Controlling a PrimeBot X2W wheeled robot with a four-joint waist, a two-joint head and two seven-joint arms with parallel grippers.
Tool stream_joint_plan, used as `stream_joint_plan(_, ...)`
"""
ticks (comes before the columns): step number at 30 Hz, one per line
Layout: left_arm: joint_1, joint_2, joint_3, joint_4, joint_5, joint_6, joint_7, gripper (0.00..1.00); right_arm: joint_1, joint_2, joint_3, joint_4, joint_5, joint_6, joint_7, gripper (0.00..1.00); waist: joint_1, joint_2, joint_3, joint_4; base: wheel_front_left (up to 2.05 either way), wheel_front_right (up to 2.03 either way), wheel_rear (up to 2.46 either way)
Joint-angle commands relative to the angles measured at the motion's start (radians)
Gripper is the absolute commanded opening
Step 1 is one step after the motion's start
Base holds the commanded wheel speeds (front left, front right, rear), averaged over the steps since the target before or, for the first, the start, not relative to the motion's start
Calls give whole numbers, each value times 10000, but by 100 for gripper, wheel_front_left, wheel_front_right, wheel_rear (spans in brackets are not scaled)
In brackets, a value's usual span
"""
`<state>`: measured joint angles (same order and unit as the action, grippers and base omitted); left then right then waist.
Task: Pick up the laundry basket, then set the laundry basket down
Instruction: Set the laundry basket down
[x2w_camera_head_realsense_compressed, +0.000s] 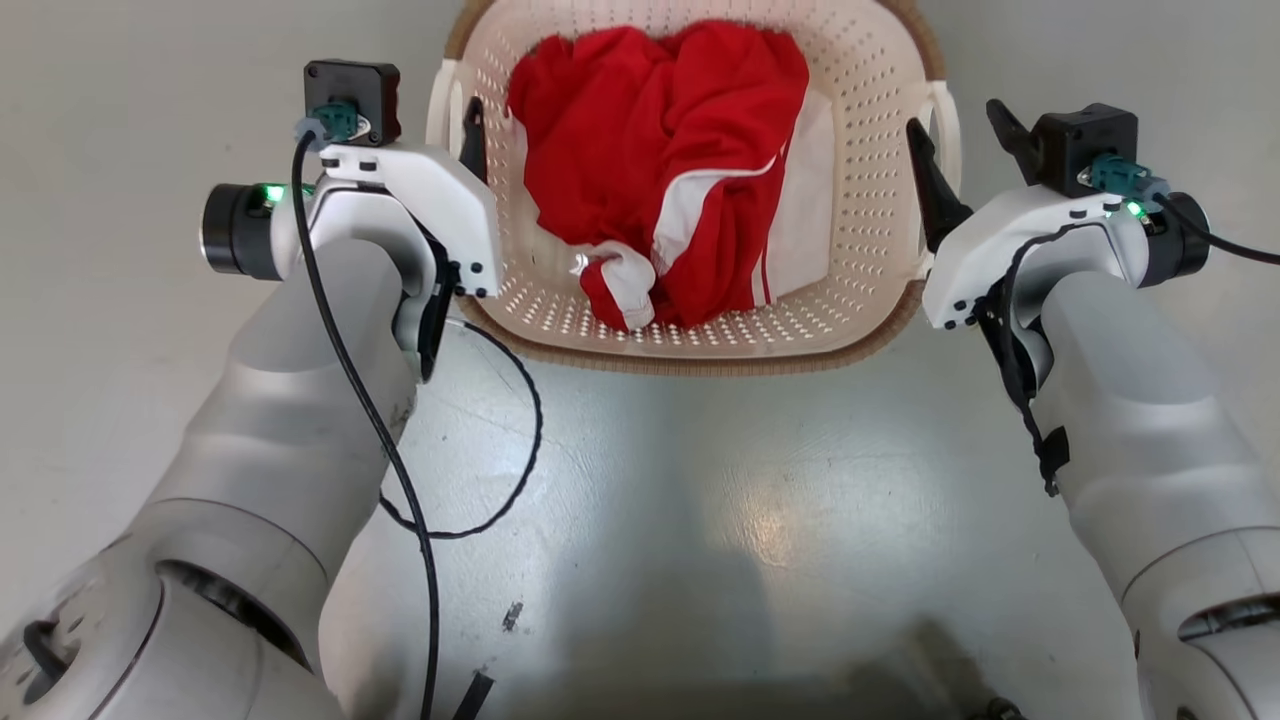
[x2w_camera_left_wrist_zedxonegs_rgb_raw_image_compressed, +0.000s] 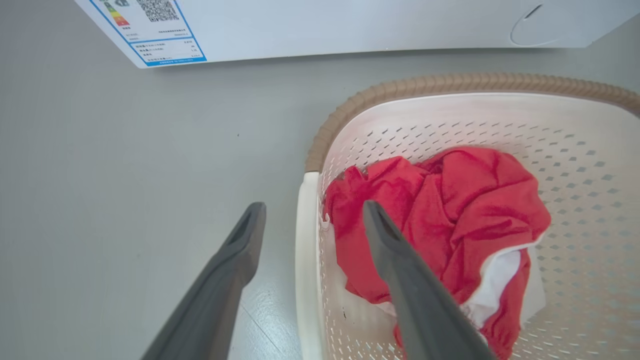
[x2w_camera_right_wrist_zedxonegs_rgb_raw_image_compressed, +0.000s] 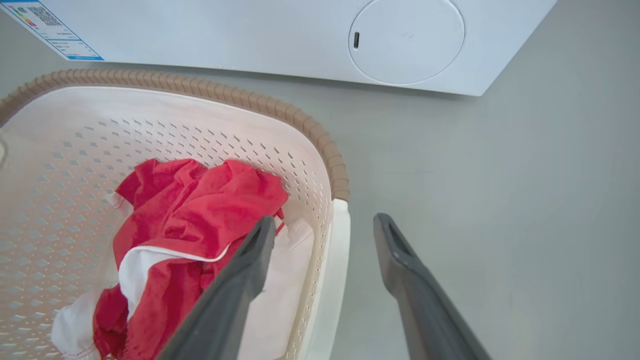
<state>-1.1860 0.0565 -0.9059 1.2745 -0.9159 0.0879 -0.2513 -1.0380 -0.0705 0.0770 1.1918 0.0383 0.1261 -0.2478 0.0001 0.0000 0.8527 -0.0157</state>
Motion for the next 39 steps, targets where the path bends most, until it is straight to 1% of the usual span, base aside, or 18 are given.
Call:
stream_joint_plan(1, 249, 232, 228, -256, 7, 6, -99, 100, 547, 202, 54, -287, -33, 46, -139, 100, -1, 0, -215, 19, 0, 0, 0)
stream_joint_plan(4, 530, 399, 572, -815, 178, 53, -101, 100, 743, 202, -95, -588, -78, 46, -139, 100, -1, 0, -503, 38, 0, 0, 0)
stream_joint_plan(7, 904, 375, 942, -1350, 356, 225, -102, 100, 1076, 202, -342, -997, -254, 46, -139, 100, -1, 0, -958, 97, 0, 0, 0)
stream_joint_plan(9, 1129, 493, 1298, -1753, 516, 301, -103, 100, 1291, 202, -542, -1314, -406, 46, -139, 100, -1, 0, -1240, 113, 0, 0, 0)
stream_joint_plan(13, 1720, 650, 1914, -2415, 1002, 379, -103, 100, 1747, 202, -892, -1931, -641, 46, -139, 100, -1, 0, -1858, 147, 0, 0, 0)
stream_joint_plan(17, 2414, 765, 2595, -3054, 1530, 409, -104, 100, 2170, 202, -1007, -2498, -744, 46, -139, 100, -1, 0, -2548, 135, 0, 0, 0)
stream_joint_plan(22, 3358, 843, 3444, -3629, 2073, 332, -104, 100, 2736, 202, -1042, -3214, -796, 46, -139, 100, -1, 0, -3415, 106, 0, 0, 0)
stream_joint_plan(24, 3489, 863, 3565, -3725, 2207, 305, -104, 100, 2842, 202, -1074, -3351, -825, 46, -139, 100, -1, 0, -3559, 110, 0, 0, 0)
stream_joint_plan(27, 4053, 949, 4082, -4147, 2677, 163, -104, 100, 3367, 202, -1117, -3887, -866, 46, -139, 100, -1, 0, -4217, 105, 0, 0, 0)
stream_joint_plan(31, 4779, 1017, 4694, -4568, 2976, 68, -104, 100, 4015, 202, -1123, -4438, -836, 46, -139, 100, -1, 0, -4881, 58, 0, 0, 0)
stream_joint_plan(39, 6345, 1154, 5719, -5737, 3767, 8, -104, 100, 5461, 202, -1240, -5482, -915, 46, -139, 100, -1, 0, -6213, 43, 0, 0, 0)
